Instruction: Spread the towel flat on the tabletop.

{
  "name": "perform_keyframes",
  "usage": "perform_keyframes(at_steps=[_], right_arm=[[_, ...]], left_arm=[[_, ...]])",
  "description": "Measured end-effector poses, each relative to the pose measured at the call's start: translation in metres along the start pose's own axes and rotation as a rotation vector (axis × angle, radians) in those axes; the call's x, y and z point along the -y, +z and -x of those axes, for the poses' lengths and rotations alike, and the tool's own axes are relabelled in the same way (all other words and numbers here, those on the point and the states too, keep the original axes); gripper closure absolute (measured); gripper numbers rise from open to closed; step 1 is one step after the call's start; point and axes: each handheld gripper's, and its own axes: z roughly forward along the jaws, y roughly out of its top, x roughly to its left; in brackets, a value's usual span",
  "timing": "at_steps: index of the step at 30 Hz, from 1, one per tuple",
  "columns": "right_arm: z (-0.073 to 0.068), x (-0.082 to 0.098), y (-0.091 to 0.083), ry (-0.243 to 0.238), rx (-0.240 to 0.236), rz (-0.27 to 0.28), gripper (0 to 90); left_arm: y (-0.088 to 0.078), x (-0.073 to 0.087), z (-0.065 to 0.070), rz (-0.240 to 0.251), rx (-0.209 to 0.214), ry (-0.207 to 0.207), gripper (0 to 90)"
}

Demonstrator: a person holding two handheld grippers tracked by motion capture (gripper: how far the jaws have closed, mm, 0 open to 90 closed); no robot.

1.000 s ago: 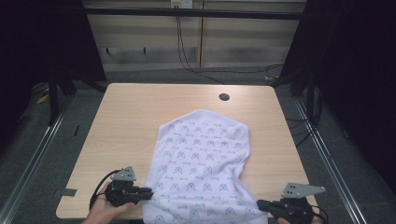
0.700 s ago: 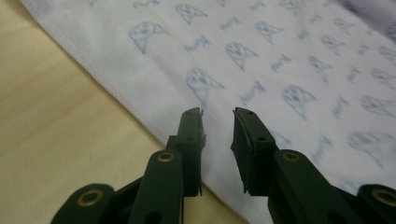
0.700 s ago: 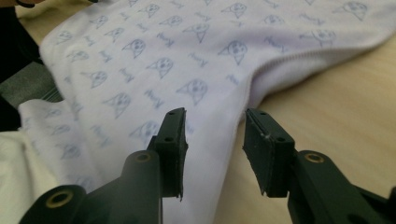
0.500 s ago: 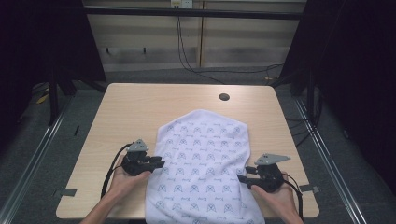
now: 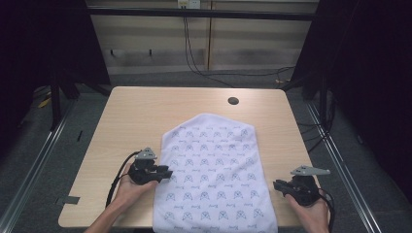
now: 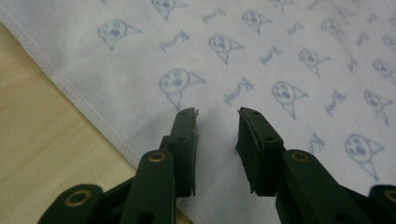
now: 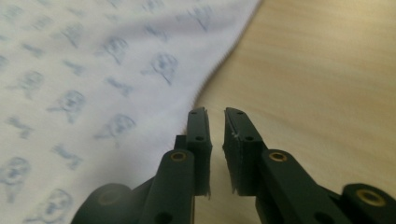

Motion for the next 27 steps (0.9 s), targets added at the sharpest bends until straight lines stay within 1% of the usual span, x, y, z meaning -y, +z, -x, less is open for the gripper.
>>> perform_keyframes(at_steps=[1, 2, 3, 4, 5, 6, 7, 8, 9, 10, 11, 12, 13, 14, 15, 16, 17, 18, 19, 20, 21, 22, 23, 24, 25, 26, 27], right_arm=[[0.000, 0.000, 0.000, 0.000, 0.000, 0.000, 78.2], [0.000, -0.004, 0.001, 0.003, -0.041, 0.023, 74.7], [-0.001, -0.010, 0.005, -0.019, -0.087, 0.042, 72.7], [-0.006, -0.025, 0.022, -0.058, -0.104, 0.035, 65.3], [-0.008, -0.030, 0.029, -0.078, -0.117, 0.032, 63.9], [-0.011, -0.038, 0.038, -0.102, -0.124, 0.025, 62.0], [-0.015, -0.045, 0.048, -0.118, -0.137, 0.018, 60.5], [-0.015, -0.045, 0.048, -0.118, -0.137, 0.018, 60.5], [-0.018, -0.053, 0.056, -0.139, -0.165, 0.023, 59.4], [-0.025, -0.066, 0.071, -0.173, -0.181, 0.015, 54.4], [-0.025, -0.066, 0.071, -0.173, -0.181, 0.015, 54.4], [-0.027, -0.078, 0.087, -0.197, -0.187, 0.012, 51.9], [-0.027, -0.081, 0.091, -0.202, -0.182, 0.014, 51.4], [-0.026, -0.084, 0.097, -0.201, -0.184, 0.008, 51.4], [-0.025, -0.087, 0.103, -0.221, -0.159, 0.007, 51.1], [-0.025, -0.087, 0.103, -0.221, -0.159, 0.007, 51.1], [-0.019, -0.092, 0.113, -0.226, -0.120, 0.009, 51.4], [-0.019, -0.092, 0.113, -0.226, -0.120, 0.009, 51.4], [-0.017, -0.093, 0.114, -0.233, -0.090, 0.026, 53.5], [-0.012, -0.094, 0.119, -0.234, -0.065, 0.010, 56.2], [-0.012, -0.094, 0.119, -0.234, -0.065, 0.010, 56.2], [-0.010, -0.092, 0.123, -0.236, -0.052, -0.011, 59.4], [-0.009, -0.086, 0.125, -0.240, -0.054, -0.024, 66.1], [-0.009, -0.085, 0.123, -0.238, -0.054, -0.032, 70.1], [-0.010, -0.084, 0.121, -0.255, -0.060, -0.042, 75.3], [-0.012, -0.082, 0.118, -0.267, -0.069, -0.053, 80.9], [-0.014, -0.078, 0.114, -0.271, -0.078, -0.056, 83.1]], left_arm=[[0.000, 0.000, 0.000, 0.000, 0.000, 0.000, 68.7], [0.000, -0.003, -0.003, 0.008, -0.001, -0.018, 68.7], [0.002, -0.008, -0.006, 0.014, -0.013, -0.020, 68.1], [0.004, -0.011, -0.008, 0.026, -0.027, -0.020, 64.5], [0.009, -0.019, -0.013, 0.027, -0.025, -0.033, 62.4], [0.013, -0.023, -0.014, 0.032, -0.056, -0.018, 61.3], [0.013, -0.023, -0.014, 0.032, -0.056, -0.018, 60.6], [0.016, -0.025, -0.015, 0.029, -0.069, -0.005, 60.6], [0.021, -0.026, -0.015, 0.019, -0.071, -0.010, 60.4], [0.028, -0.022, -0.012, -0.016, -0.071, 0.033, 71.3], [0.028, -0.022, -0.012, -0.016, -0.071, 0.033, 74.7], [0.025, -0.020, -0.008, -0.040, -0.068, 0.064, 79.8], [0.024, -0.018, -0.006, -0.051, -0.061, 0.083, 82.8], [0.022, -0.016, -0.006, -0.055, -0.049, 0.082, 85.1], [0.020, -0.014, -0.006, -0.047, -0.038, 0.069, 87.1], [0.020, -0.014, -0.006, -0.047, -0.038, 0.069, 87.6], [0.017, -0.011, -0.006, -0.048, -0.029, 0.065, 87.8], [0.017, -0.011, -0.006, -0.048, -0.029, 0.065, 87.8], [0.016, -0.011, -0.004, -0.053, -0.031, 0.072, 87.8], [0.015, -0.010, -0.003, -0.055, -0.032, 0.084, 87.7], [0.015, -0.010, -0.003, -0.055, -0.032, 0.084, 87.7], [0.015, -0.009, -0.003, -0.053, -0.027, 0.086, 87.7], [0.014, -0.008, -0.003, -0.056, -0.019, 0.081, 87.7], [0.012, -0.007, -0.003, -0.057, -0.017, 0.083, 87.7], [0.012, -0.007, -0.003, -0.057, -0.017, 0.083, 87.8], [0.009, -0.003, -0.002, -0.050, -0.021, 0.094, 87.8], [0.007, -0.001, -0.001, -0.049, -0.022, 0.095, 87.8]])
